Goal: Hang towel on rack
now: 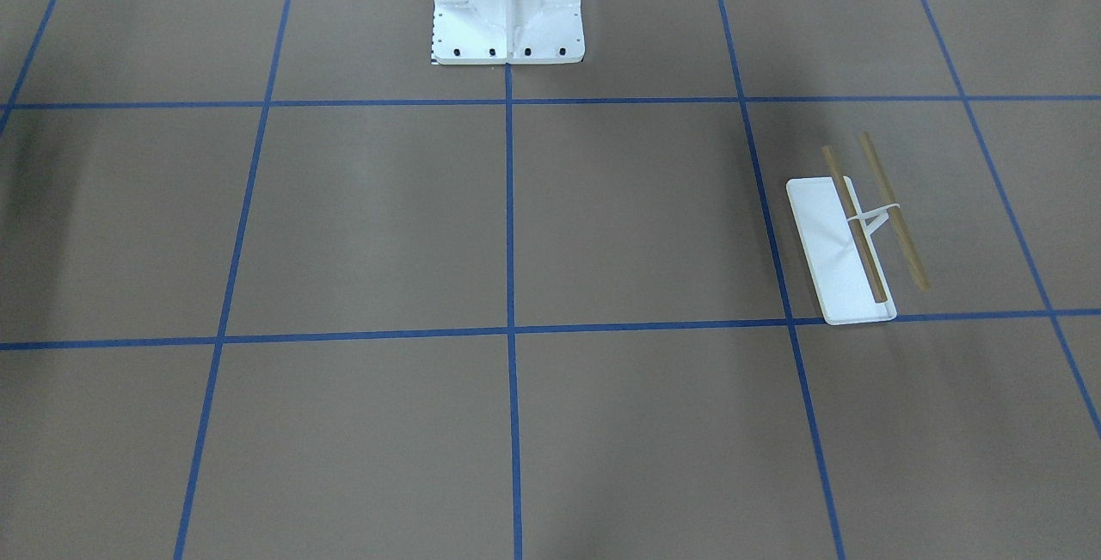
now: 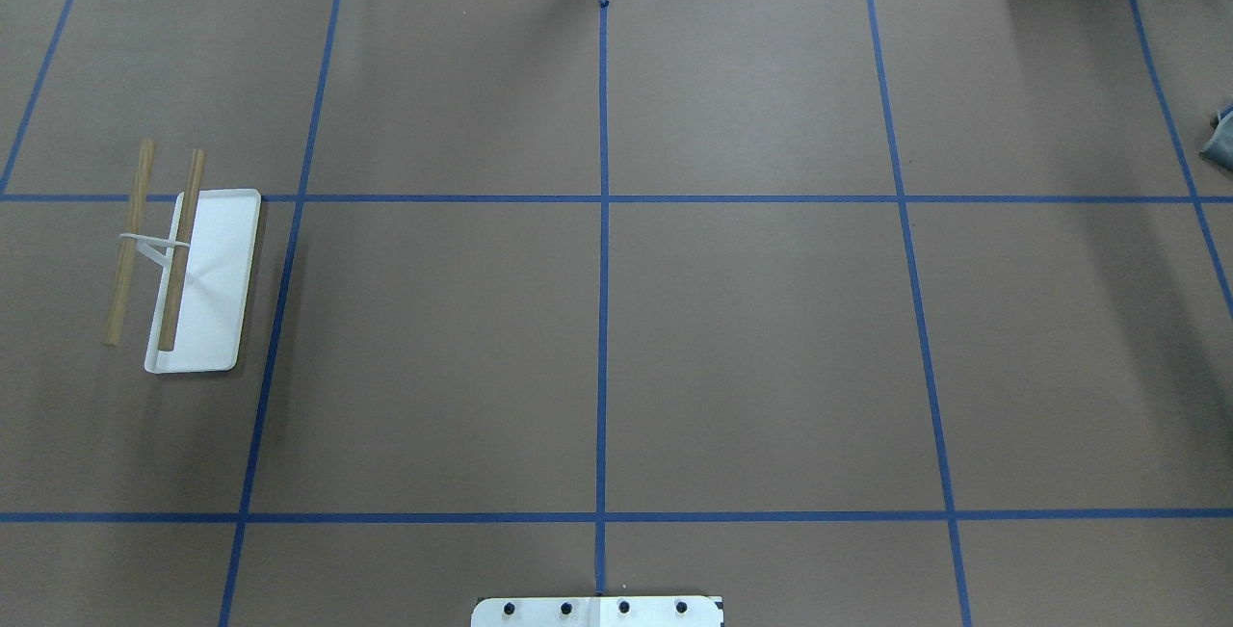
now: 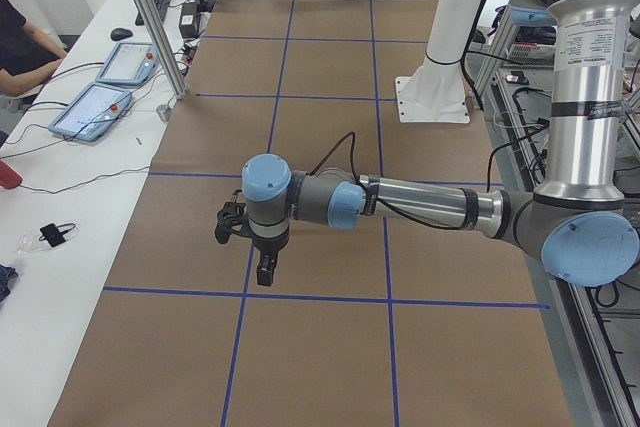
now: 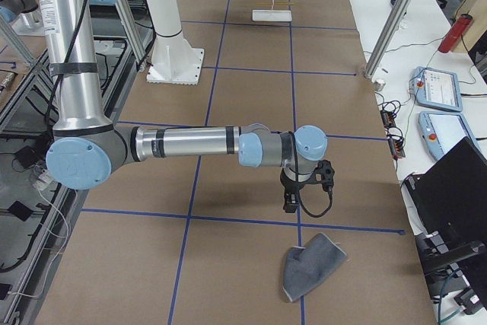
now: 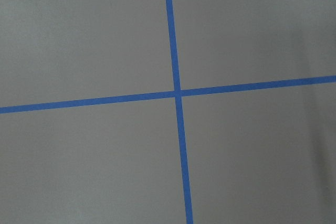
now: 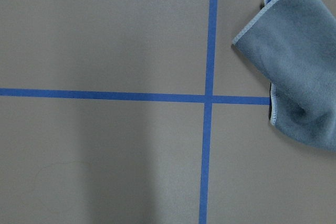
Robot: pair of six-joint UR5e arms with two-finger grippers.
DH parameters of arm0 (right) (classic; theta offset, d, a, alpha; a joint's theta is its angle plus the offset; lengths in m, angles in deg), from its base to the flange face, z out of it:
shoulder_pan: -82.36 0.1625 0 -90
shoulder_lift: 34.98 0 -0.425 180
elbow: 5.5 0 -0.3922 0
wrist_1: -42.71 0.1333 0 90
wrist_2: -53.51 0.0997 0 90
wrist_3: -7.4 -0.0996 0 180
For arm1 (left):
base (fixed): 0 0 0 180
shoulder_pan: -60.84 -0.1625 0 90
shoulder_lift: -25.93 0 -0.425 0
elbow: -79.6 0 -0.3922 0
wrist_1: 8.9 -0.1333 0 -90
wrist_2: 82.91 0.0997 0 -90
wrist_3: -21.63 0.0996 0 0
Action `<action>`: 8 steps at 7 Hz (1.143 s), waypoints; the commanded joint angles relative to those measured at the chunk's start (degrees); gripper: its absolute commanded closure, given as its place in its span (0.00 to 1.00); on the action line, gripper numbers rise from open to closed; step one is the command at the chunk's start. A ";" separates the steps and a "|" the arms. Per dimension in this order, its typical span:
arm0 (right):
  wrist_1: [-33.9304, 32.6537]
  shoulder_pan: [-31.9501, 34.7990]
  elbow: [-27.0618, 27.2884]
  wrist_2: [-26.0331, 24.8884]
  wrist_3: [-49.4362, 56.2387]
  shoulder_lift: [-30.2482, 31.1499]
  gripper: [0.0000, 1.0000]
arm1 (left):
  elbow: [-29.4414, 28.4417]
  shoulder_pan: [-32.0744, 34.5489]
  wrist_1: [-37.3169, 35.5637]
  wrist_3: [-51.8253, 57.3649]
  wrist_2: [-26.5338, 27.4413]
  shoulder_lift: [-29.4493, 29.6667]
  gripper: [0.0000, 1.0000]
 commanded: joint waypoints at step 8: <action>29.77 -1.04 -37.68 -11.76 8.96 -12.50 0.00 | 0.50 -0.03 0.24 0.05 -0.35 0.17 0.02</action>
